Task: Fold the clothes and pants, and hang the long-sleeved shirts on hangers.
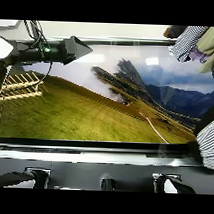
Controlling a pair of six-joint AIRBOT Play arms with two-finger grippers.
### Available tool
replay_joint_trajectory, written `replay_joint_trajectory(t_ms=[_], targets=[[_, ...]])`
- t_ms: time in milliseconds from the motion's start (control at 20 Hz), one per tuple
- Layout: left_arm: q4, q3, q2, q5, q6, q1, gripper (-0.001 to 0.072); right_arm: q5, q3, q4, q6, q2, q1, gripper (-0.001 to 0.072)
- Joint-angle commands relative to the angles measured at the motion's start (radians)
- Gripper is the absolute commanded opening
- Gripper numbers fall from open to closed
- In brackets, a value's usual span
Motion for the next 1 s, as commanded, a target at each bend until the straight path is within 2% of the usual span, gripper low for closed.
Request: replay_joint_trajectory(t_ms=[0,250,550,700,950], targets=[[0.000,-0.001,-0.003,0.001,0.000,0.000,0.0719,-0.138,0.093,-0.028,0.053,-0.048,-0.108,0.0028],[0.001,-0.002,-0.008,0.002,0.000,0.000,0.0718,-0.256,0.114,-0.036,0.062,-0.058,-0.187,0.0028],[0.001,-0.002,-0.017,0.002,0.000,0.000,0.0719,-0.312,0.114,-0.019,0.137,-0.066,-0.387,0.0028],[0.001,-0.002,-0.017,0.002,0.000,0.000,0.0718,-0.300,0.114,0.051,0.143,-0.088,-0.467,0.0028],[0.001,-0.002,-0.017,0.001,0.000,0.000,0.0719,-0.278,0.113,0.069,0.134,-0.107,-0.475,0.0030]])
